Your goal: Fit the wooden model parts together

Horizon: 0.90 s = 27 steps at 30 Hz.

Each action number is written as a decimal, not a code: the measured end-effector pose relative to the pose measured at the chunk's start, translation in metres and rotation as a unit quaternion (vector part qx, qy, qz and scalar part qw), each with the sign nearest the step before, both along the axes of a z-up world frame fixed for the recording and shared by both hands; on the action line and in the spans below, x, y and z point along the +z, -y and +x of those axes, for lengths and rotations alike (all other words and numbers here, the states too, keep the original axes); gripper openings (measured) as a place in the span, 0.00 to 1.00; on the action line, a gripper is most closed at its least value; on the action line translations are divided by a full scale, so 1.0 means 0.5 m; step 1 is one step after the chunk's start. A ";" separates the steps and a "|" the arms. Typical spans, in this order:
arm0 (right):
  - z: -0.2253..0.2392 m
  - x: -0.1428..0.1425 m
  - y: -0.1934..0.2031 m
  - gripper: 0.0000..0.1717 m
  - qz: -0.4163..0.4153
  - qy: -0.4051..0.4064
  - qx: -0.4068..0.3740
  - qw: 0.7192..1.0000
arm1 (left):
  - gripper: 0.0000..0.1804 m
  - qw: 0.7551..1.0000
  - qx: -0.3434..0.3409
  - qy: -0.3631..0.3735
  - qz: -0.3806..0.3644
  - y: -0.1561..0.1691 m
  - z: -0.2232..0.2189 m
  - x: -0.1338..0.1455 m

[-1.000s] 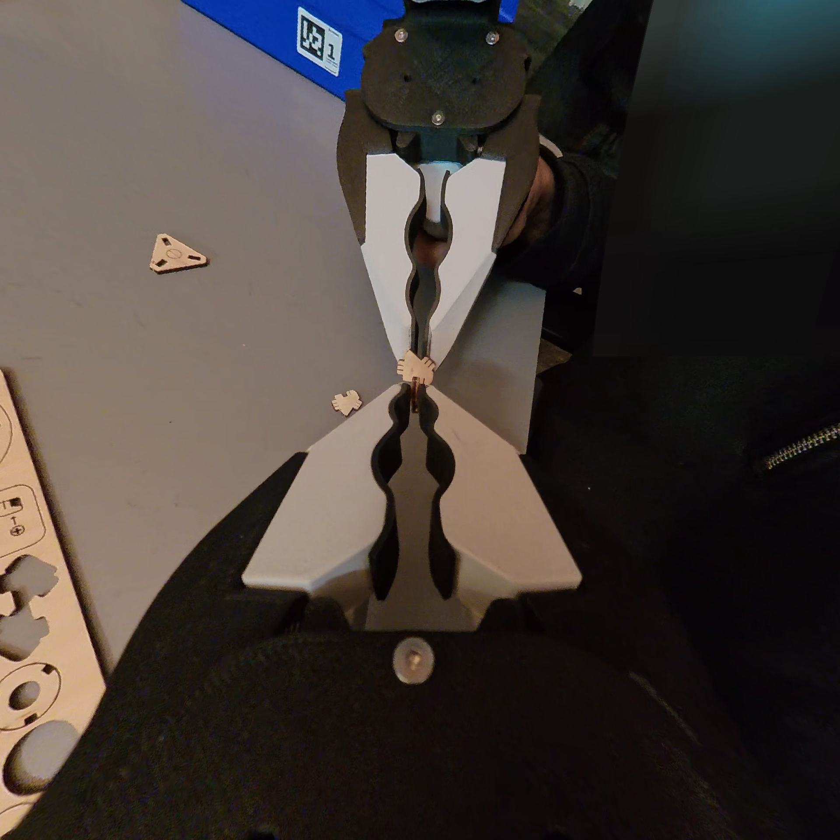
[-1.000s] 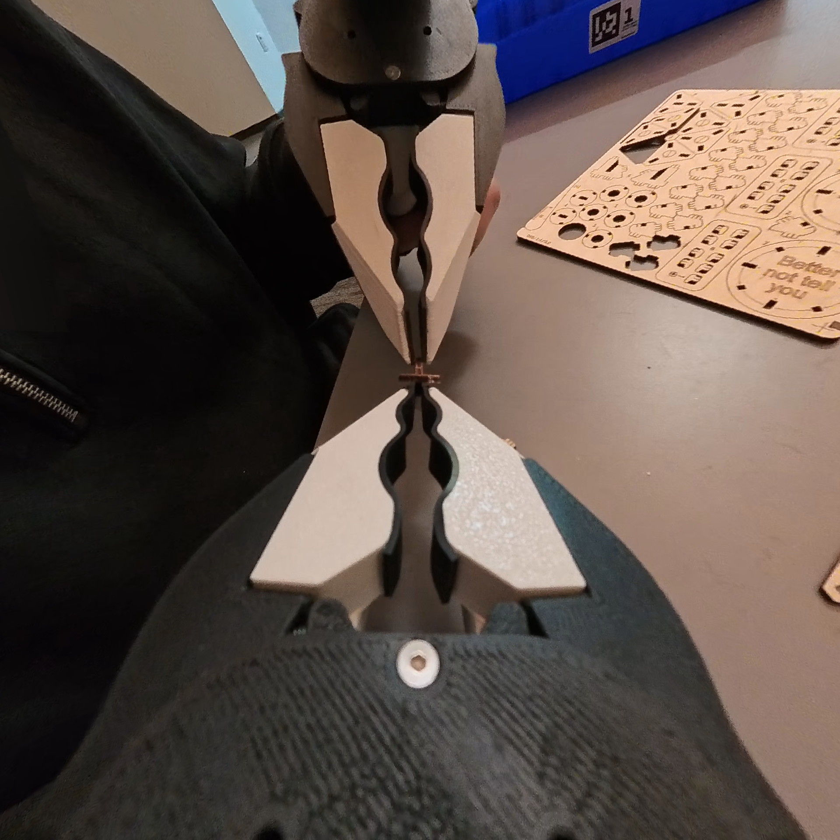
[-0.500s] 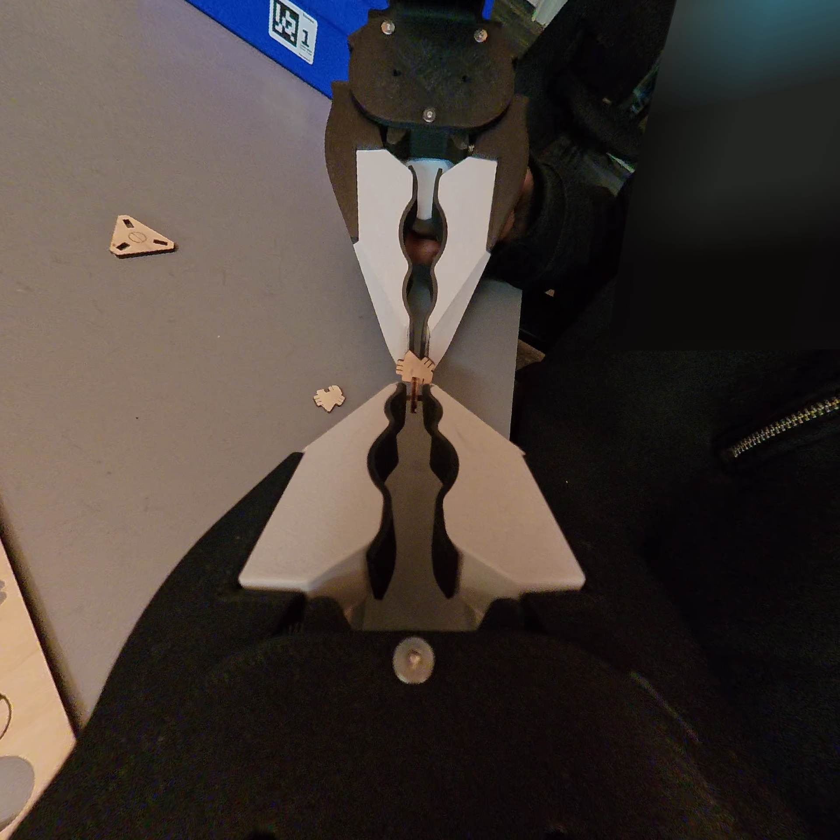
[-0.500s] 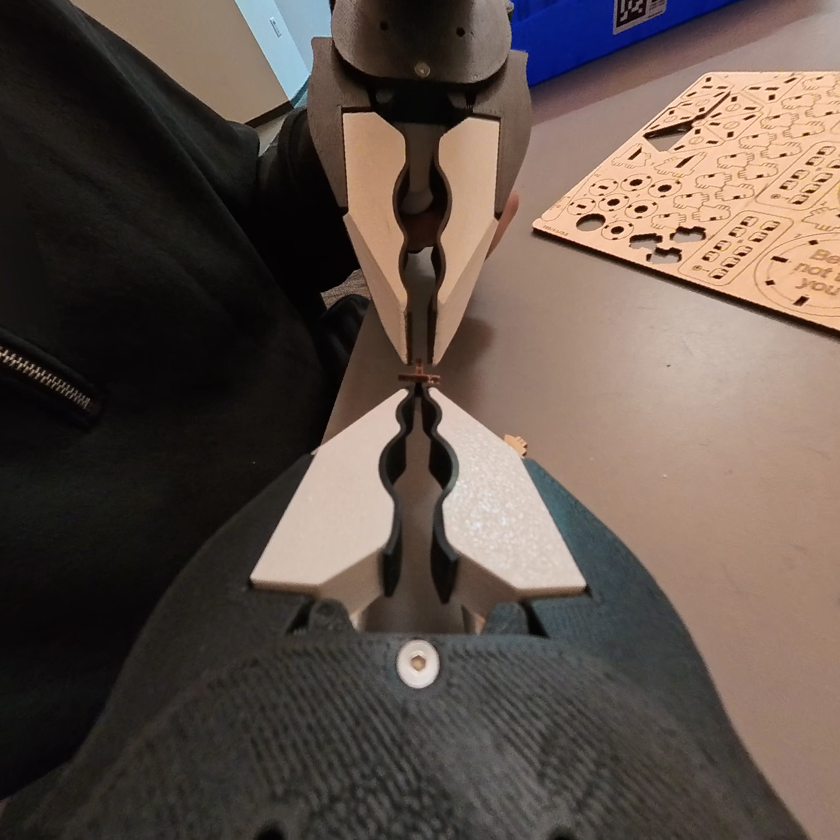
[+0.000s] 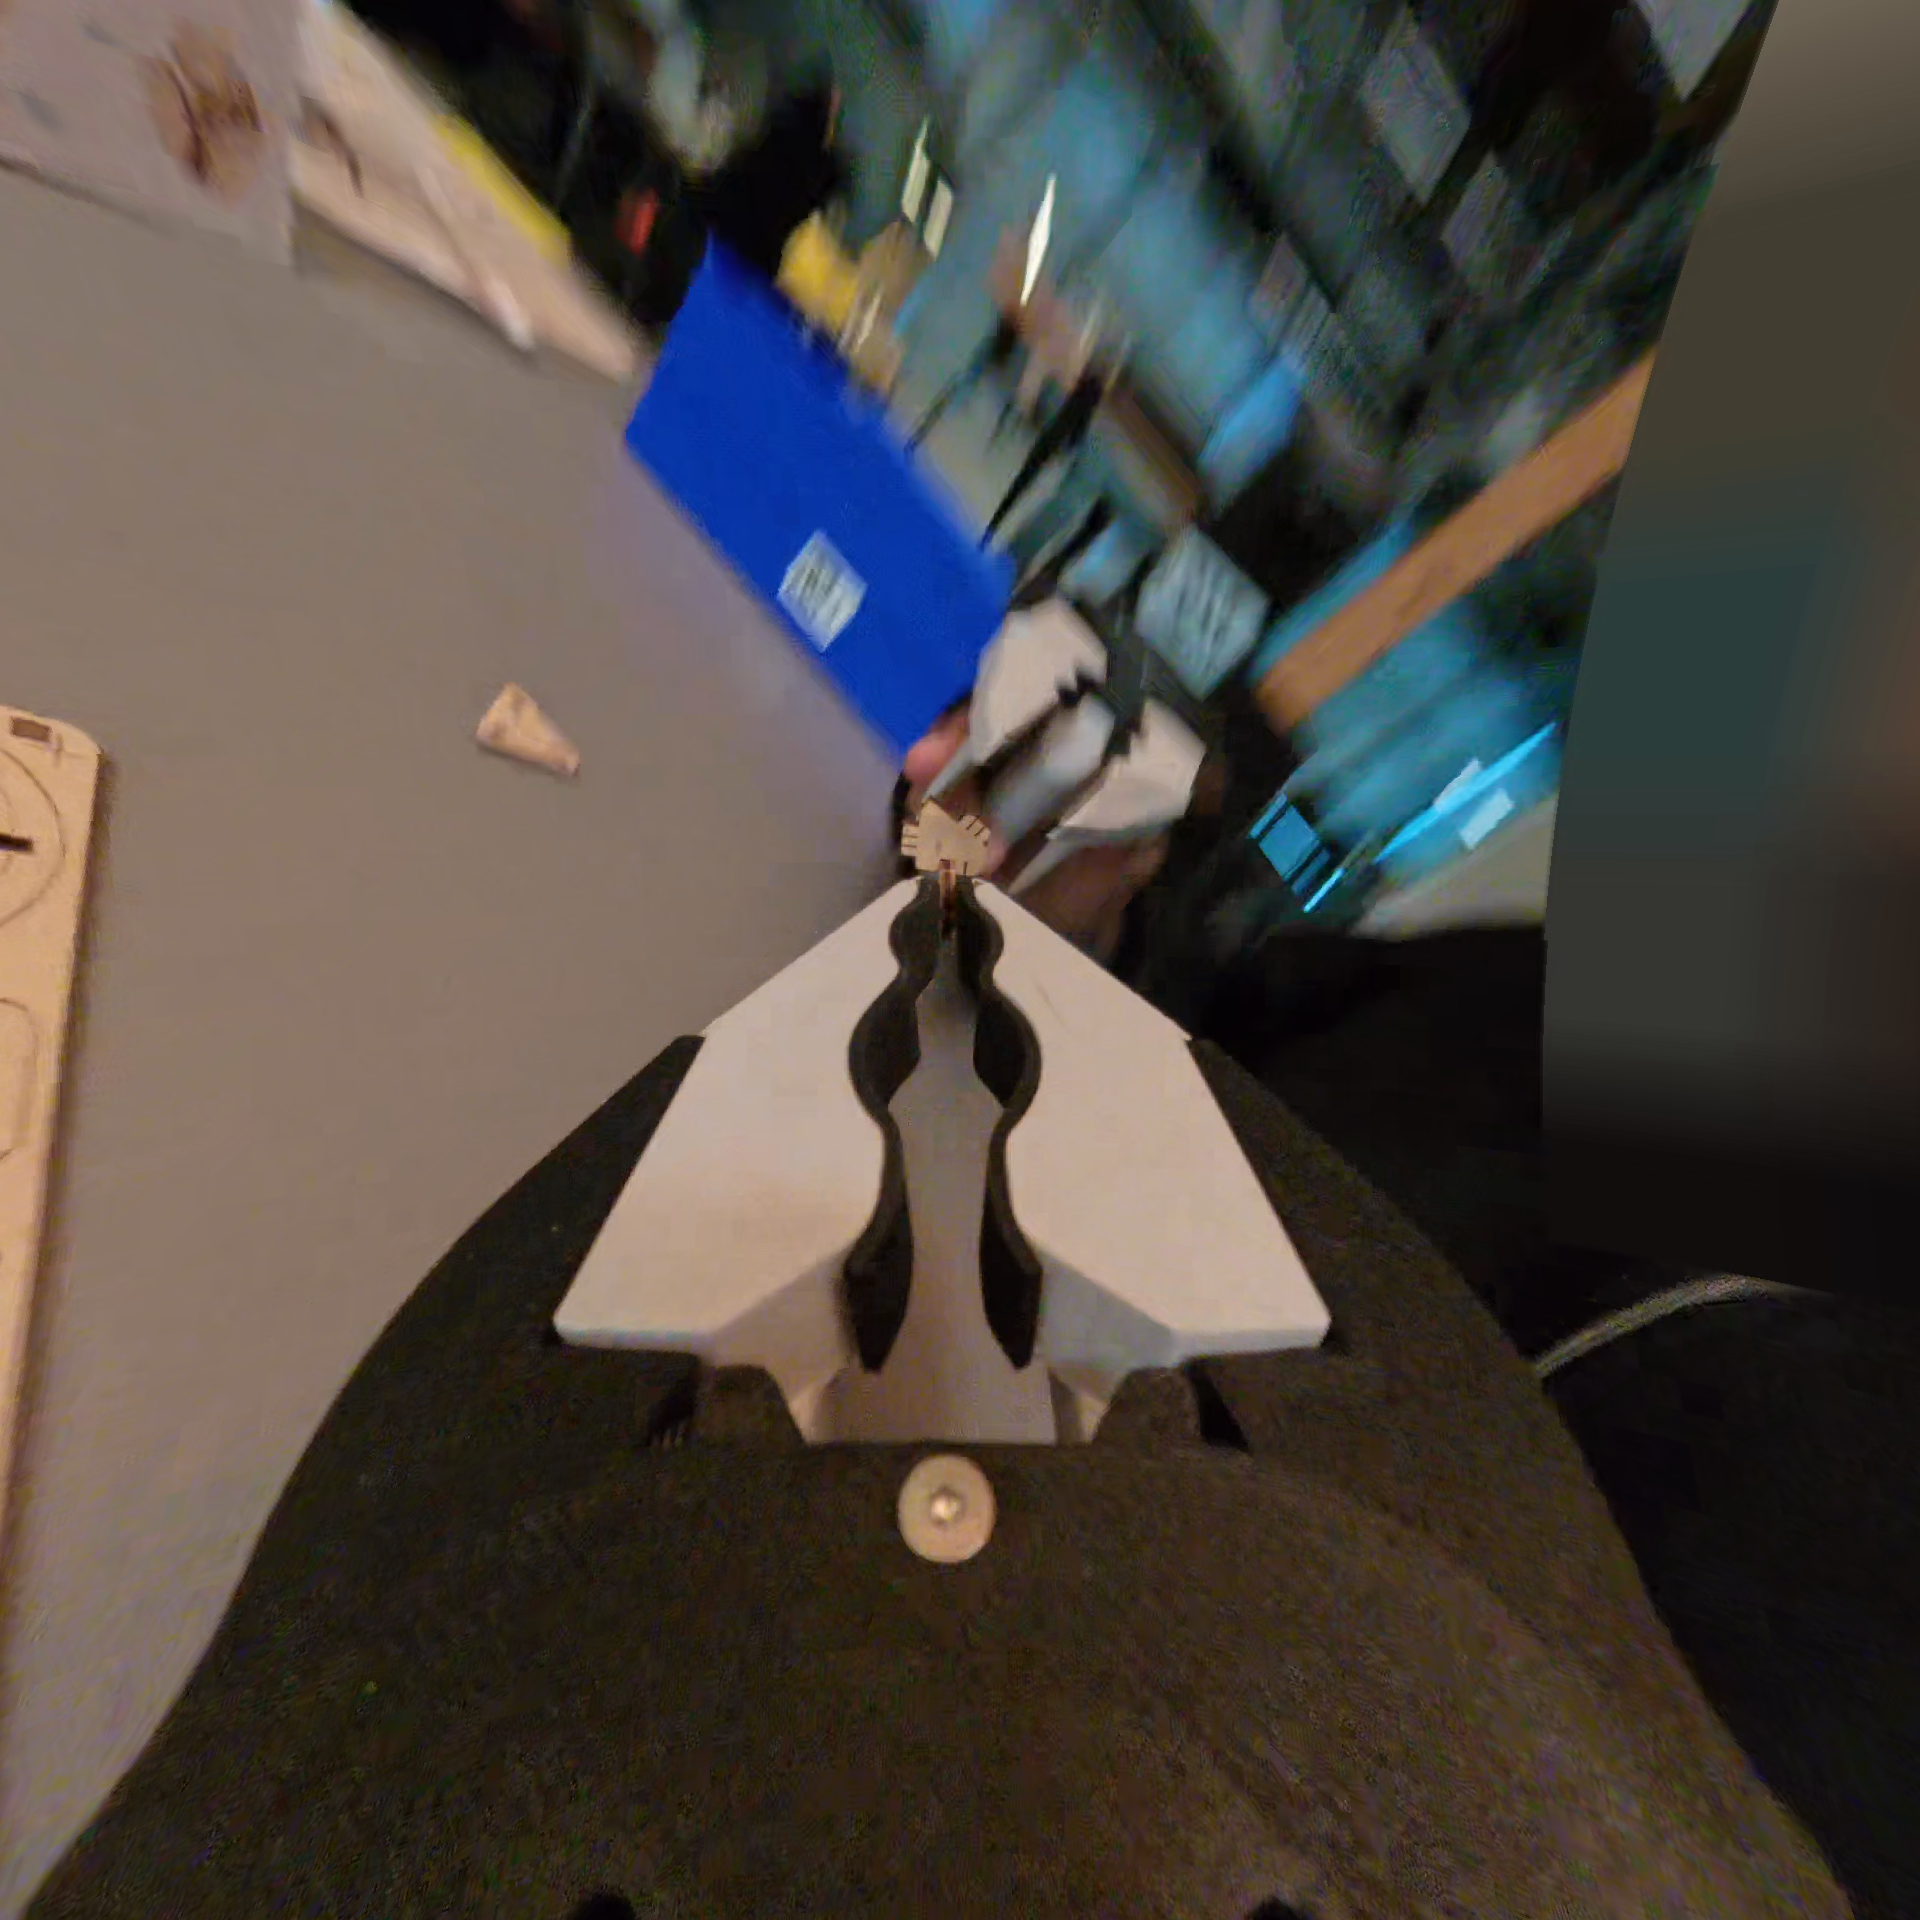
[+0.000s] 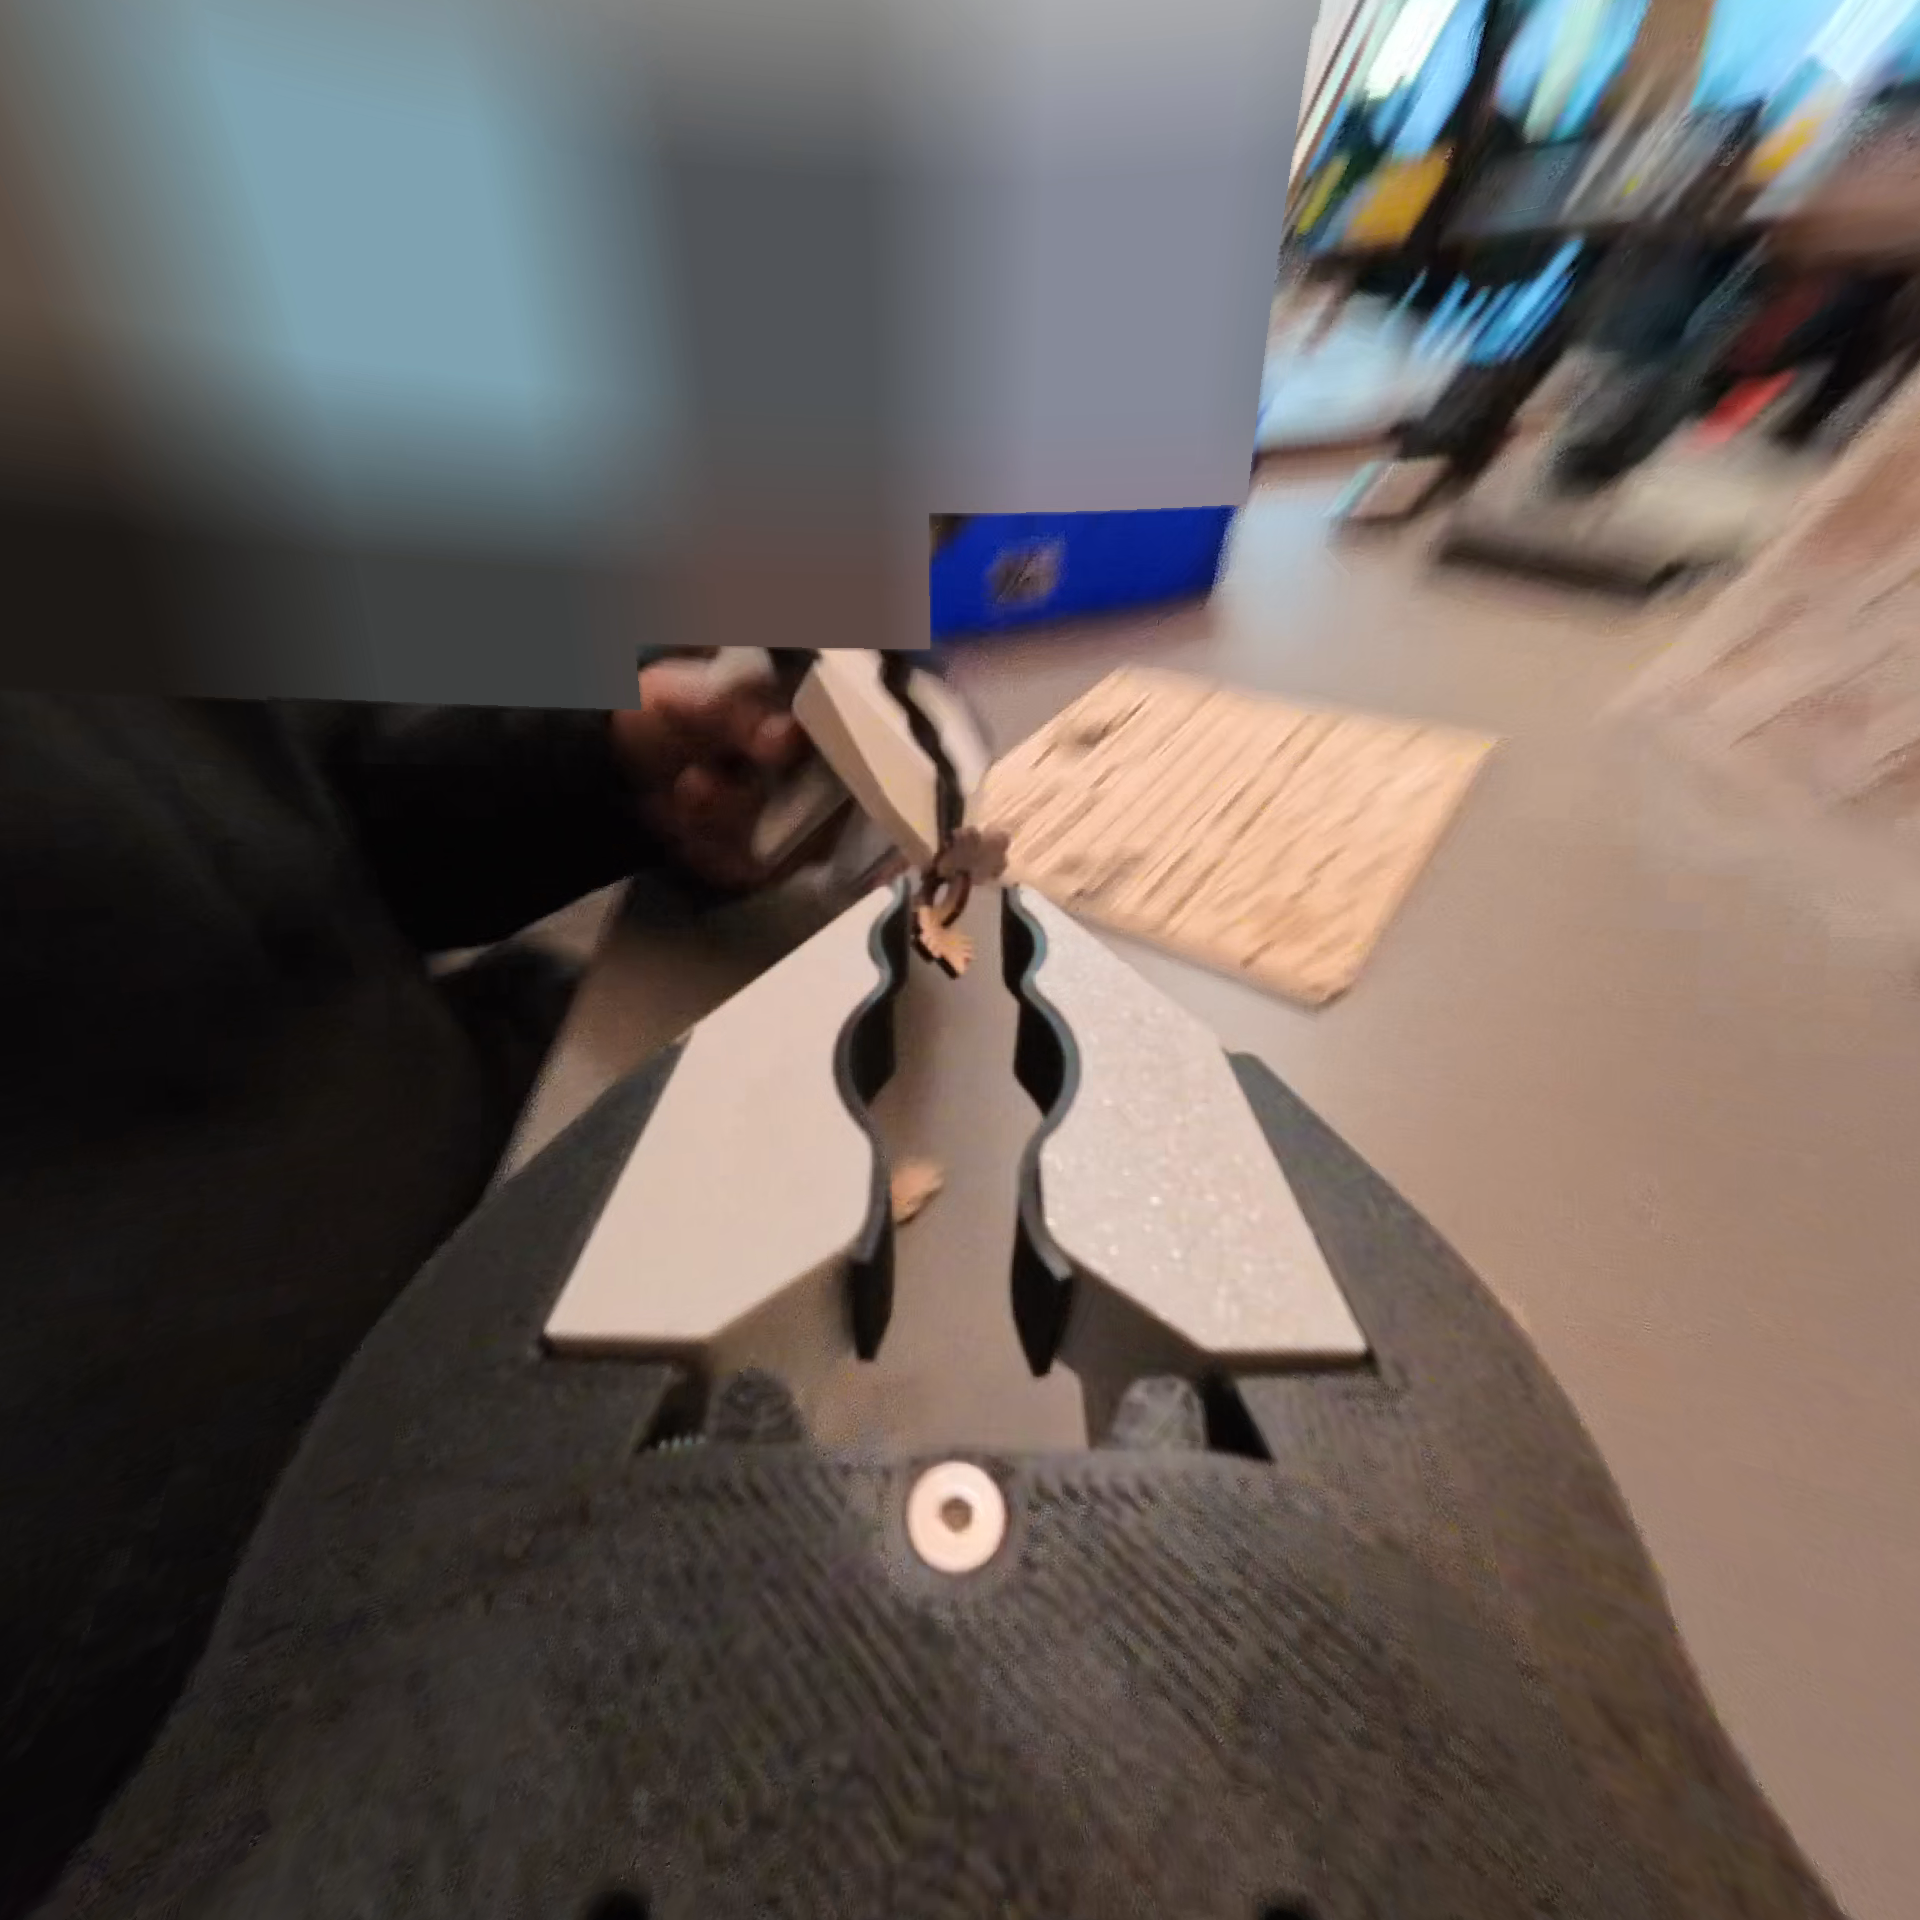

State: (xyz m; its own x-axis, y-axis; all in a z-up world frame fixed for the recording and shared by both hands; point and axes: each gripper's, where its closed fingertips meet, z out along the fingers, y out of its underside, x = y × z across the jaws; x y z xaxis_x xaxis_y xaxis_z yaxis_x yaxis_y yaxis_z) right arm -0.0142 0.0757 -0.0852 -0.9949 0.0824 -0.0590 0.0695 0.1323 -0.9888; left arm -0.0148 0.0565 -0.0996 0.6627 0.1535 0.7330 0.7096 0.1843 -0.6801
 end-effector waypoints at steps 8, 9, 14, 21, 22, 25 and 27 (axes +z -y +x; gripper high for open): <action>0.021 0.032 0.015 0.06 0.088 -0.540 -0.183 0.817 | 0.00 0.962 0.117 0.116 0.217 0.041 -0.056 0.023; 0.026 0.019 0.024 0.01 0.110 -0.590 -0.187 0.778 | 0.00 0.960 0.120 0.120 0.223 0.038 -0.053 0.025; 0.021 -0.028 0.041 0.03 0.179 -0.644 -0.175 0.723 | 0.00 0.946 0.120 0.158 0.255 0.016 -0.037 0.017; 0.014 -0.034 0.039 0.04 0.222 -0.699 -0.187 0.654 | 0.00 0.945 0.105 0.176 0.257 -0.016 -0.016 0.014; 0.014 -0.035 0.039 0.03 0.225 -0.701 -0.187 0.650 | 0.00 0.945 0.102 0.176 0.256 -0.019 -0.014 0.014; 0.013 -0.032 0.038 0.02 0.228 -0.708 -0.192 0.640 | 0.00 0.945 0.105 0.175 0.256 -0.020 -0.014 0.016; 0.013 -0.031 0.037 0.02 0.230 -0.712 -0.193 0.634 | 0.00 0.944 0.104 0.177 0.259 -0.019 -0.013 0.016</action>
